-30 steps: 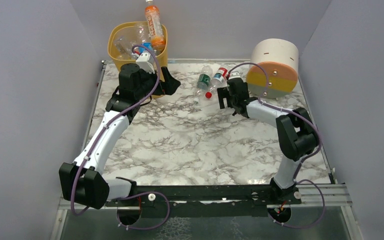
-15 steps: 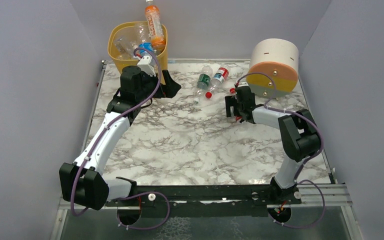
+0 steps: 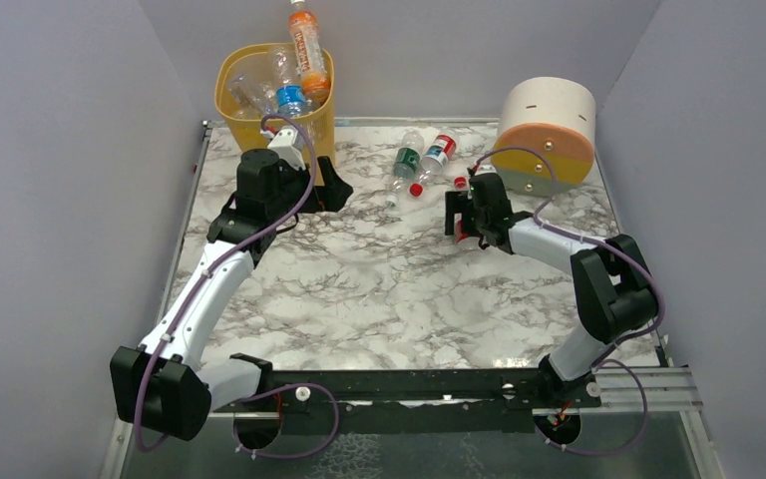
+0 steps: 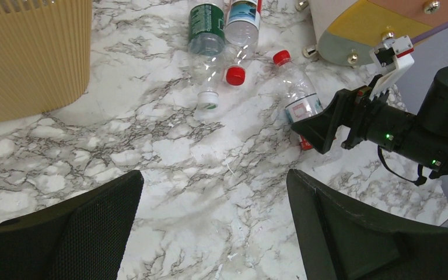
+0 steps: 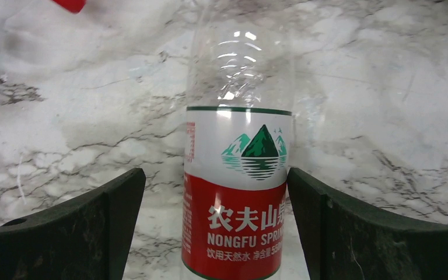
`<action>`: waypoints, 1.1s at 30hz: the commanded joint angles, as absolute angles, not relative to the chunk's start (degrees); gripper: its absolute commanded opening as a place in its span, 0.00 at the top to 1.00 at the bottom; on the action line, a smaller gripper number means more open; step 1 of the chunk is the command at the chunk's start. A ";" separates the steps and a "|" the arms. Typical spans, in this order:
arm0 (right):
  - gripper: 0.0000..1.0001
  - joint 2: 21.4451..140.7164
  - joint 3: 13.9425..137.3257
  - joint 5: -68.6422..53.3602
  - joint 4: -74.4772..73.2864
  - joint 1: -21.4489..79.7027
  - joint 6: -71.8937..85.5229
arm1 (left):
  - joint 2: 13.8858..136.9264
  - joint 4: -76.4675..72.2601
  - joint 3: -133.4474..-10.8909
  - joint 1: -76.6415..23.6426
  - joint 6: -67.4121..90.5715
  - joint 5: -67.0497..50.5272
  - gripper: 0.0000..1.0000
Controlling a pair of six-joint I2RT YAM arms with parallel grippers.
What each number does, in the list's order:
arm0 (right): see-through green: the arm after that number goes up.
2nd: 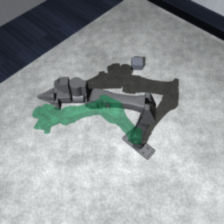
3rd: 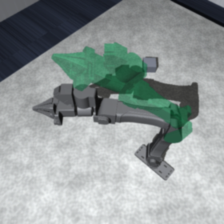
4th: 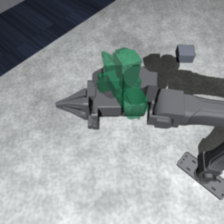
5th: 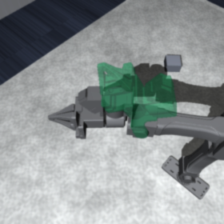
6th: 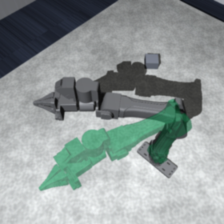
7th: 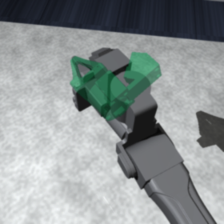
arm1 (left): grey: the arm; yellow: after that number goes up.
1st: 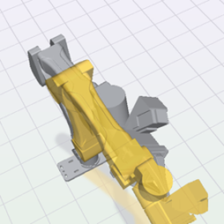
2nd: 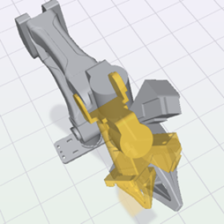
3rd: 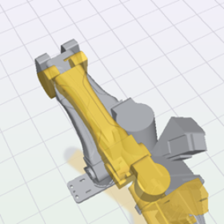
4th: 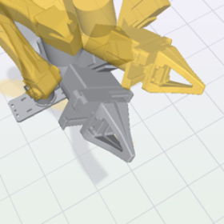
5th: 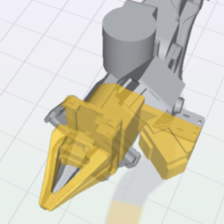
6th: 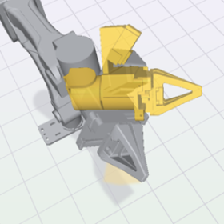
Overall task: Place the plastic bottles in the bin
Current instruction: Pick up the plastic bottle at the center of the board.
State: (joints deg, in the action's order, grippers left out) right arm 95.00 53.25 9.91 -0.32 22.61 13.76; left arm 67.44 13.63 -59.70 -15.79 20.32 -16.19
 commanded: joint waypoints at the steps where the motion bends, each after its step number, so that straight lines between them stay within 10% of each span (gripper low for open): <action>1: 0.06 94.01 52.65 8.23 -2.59 25.75 16.17 | 65.06 12.75 -57.75 -15.94 22.57 -13.64 0.01; 15: 0.34 95.00 52.10 3.59 -3.78 26.78 16.31 | 66.70 12.87 -58.54 -17.12 28.40 -14.88 0.01; 33: 0.44 80.19 51.16 -4.99 -6.69 26.80 17.97 | 70.45 6.50 -51.46 -22.17 31.34 -20.66 0.01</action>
State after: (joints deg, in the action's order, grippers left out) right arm 85.03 52.05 -1.52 -5.85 26.68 16.84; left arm 69.84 10.90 -53.08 -21.58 29.91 -17.17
